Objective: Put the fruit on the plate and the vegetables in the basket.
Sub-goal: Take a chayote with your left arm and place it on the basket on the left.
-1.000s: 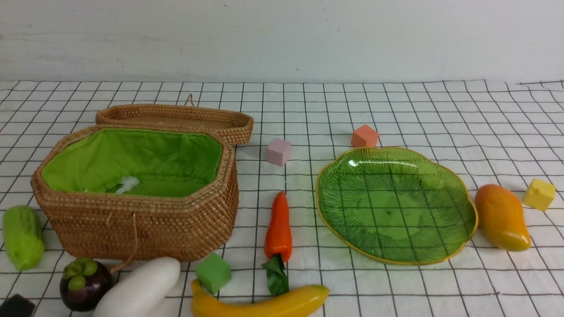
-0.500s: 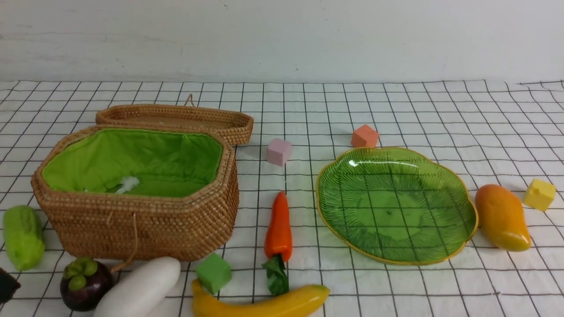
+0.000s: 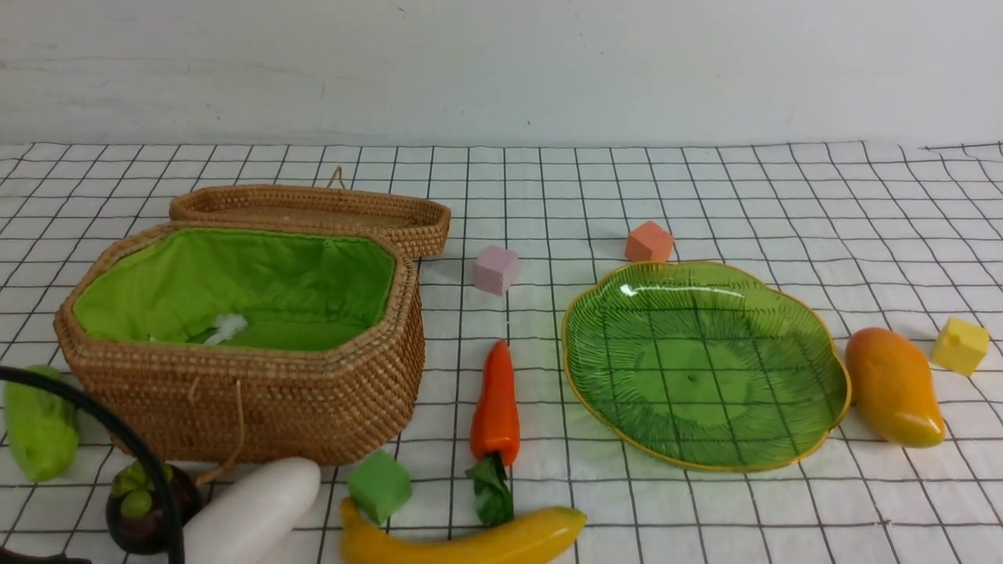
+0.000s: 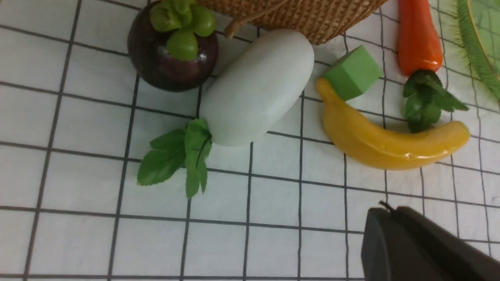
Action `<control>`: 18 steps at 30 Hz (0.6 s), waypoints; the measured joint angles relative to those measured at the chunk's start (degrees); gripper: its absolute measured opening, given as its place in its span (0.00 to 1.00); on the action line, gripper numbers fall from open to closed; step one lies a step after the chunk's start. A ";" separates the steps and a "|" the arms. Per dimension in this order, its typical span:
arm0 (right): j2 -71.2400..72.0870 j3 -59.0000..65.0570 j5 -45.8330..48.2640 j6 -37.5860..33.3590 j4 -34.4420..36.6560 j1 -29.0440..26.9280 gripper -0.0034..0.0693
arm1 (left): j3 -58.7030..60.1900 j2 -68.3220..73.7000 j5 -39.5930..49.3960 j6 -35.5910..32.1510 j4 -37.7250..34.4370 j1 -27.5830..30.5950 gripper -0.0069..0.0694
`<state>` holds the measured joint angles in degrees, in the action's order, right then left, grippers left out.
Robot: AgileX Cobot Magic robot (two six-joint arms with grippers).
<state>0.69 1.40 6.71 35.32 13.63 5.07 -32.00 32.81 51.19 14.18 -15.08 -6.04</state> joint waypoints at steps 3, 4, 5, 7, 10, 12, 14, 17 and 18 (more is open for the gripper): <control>-0.44 -3.87 5.47 2.47 2.00 2.15 0.31 | -0.82 0.54 0.44 0.40 2.77 0.00 0.07; -1.41 -7.04 9.04 1.31 2.00 3.61 0.28 | -1.77 0.97 1.02 1.47 4.46 0.00 0.07; -3.03 -11.01 13.14 -1.06 1.76 5.40 0.26 | -2.78 1.55 1.51 2.67 5.70 0.00 0.07; -5.78 -16.68 18.42 -5.78 1.17 7.91 0.22 | -4.94 3.05 2.62 5.02 9.14 0.00 0.07; -16.74 -35.10 35.58 -18.94 -0.10 15.61 0.17 | -11.33 9.62 4.56 9.99 17.13 0.00 0.07; -22.90 -44.52 42.35 -24.10 -0.51 19.18 0.15 | -14.00 13.14 4.92 10.62 18.72 0.00 0.07; -28.54 -52.63 49.13 -29.02 -0.93 21.93 0.13 | -16.66 17.00 5.09 10.75 19.48 0.00 0.07; -36.30 -62.94 55.07 -34.42 -1.83 24.49 0.13 | -19.97 23.11 5.09 10.97 20.99 0.00 0.07; -37.80 -64.69 56.01 -35.32 -1.88 24.61 0.13 | -20.44 24.22 5.09 11.02 21.24 0.39 0.07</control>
<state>-37.11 -63.29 62.72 0.00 11.75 29.69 -52.44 57.03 56.28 25.20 6.16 -5.65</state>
